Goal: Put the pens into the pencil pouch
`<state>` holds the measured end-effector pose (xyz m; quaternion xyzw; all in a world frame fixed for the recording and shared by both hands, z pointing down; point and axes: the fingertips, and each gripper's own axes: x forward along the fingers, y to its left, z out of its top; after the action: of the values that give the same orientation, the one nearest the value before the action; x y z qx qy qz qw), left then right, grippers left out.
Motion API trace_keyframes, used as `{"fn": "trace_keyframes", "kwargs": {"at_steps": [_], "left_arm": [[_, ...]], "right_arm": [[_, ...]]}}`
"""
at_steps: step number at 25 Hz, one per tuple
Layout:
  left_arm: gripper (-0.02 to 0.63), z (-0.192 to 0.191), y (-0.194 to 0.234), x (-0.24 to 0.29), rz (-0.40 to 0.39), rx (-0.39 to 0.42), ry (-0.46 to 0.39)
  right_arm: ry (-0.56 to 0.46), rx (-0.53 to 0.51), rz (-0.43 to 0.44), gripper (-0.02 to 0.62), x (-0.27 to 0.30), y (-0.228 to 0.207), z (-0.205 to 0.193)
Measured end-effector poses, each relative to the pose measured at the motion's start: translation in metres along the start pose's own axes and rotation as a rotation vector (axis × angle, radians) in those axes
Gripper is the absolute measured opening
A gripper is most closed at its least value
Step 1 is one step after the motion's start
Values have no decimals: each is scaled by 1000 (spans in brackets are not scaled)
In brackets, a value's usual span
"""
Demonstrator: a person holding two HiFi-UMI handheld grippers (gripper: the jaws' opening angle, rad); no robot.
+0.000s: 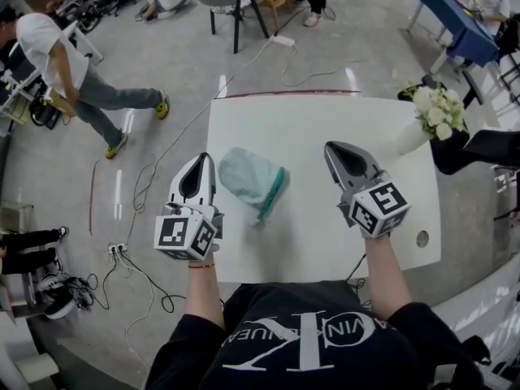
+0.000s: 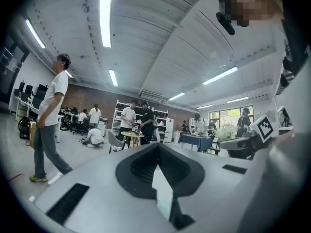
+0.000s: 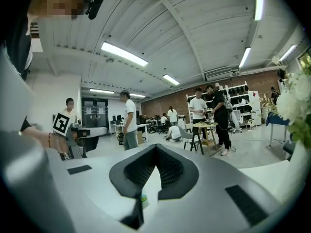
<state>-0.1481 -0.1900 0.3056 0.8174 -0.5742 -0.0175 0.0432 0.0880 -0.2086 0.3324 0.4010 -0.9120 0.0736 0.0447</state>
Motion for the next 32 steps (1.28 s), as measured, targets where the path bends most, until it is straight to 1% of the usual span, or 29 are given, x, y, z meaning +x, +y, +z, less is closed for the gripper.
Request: {"fn": "trace_keyframes", "kwargs": {"at_steps": [5,11,23,32], "left_arm": [[3,10,1,1,0,-3,-27],[3,14,0,0,2,-3,-36],[3,14,5,-1,23,-4,-45],[3,8,8,-2,37,-16,-45]], "right_arm": [[-18,-2,-7,9,-1,-1,6],[-24,2,-9,9,-3,-1,8],[-33,2,0,9,-3,1,5],[-19,6,16,9,-1,3,-4]]}}
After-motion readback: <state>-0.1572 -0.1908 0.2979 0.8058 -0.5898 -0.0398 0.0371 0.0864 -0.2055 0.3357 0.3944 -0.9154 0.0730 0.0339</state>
